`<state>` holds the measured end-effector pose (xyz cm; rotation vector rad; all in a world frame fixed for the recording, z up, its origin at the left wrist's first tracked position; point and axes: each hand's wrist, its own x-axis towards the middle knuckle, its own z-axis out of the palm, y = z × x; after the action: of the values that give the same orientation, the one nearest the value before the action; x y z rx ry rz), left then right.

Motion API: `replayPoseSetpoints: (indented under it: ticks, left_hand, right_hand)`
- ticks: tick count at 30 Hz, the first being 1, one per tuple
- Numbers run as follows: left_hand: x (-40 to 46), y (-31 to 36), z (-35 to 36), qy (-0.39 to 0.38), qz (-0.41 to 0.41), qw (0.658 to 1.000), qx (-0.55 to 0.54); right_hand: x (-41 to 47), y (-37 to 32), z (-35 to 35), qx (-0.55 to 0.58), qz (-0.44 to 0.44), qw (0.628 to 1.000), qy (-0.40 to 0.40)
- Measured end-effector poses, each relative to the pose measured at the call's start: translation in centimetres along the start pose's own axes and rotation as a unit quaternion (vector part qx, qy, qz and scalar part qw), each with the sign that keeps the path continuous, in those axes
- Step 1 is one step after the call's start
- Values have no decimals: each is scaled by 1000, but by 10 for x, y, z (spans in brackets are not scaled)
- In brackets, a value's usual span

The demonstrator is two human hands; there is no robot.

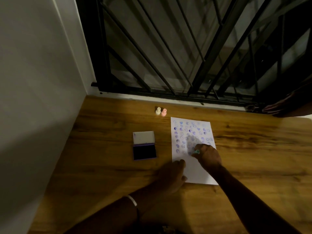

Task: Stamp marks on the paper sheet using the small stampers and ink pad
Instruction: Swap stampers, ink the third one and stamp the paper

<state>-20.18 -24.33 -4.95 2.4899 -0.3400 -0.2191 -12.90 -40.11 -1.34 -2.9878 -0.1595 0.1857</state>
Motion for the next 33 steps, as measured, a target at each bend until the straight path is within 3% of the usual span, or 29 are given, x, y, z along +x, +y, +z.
replayPoseSetpoints:
  ticks: [5,8,10,14,17,20,27,33]
  left_hand:
    - [0,-1,-6,-25,-28,999,-37]
    - [6,-2,-19,-46,-99,982,-152]
    - [9,-5,-36,-29,-187,939,-287]
    - [8,-15,-71,28,-320,821,-472]
    - [2,-24,-88,51,-347,736,-579]
    - [-4,-29,-97,70,-353,687,-632]
    - [-18,-37,-101,108,-351,651,-664]
    - [-11,-42,-105,105,-353,661,-654]
  right_hand:
    - [-11,-10,-4,11,-16,999,41]
    - [-20,-25,-6,39,-35,996,68]
    - [-26,-41,-6,56,-53,994,73]
    - [-36,-75,-5,111,-101,985,82]
    - [-37,-97,-2,138,-143,976,87]
    - [-34,-116,0,120,-182,973,77]
    - [-27,-130,7,99,-200,971,80]
    - [-19,-136,5,138,-185,971,66]
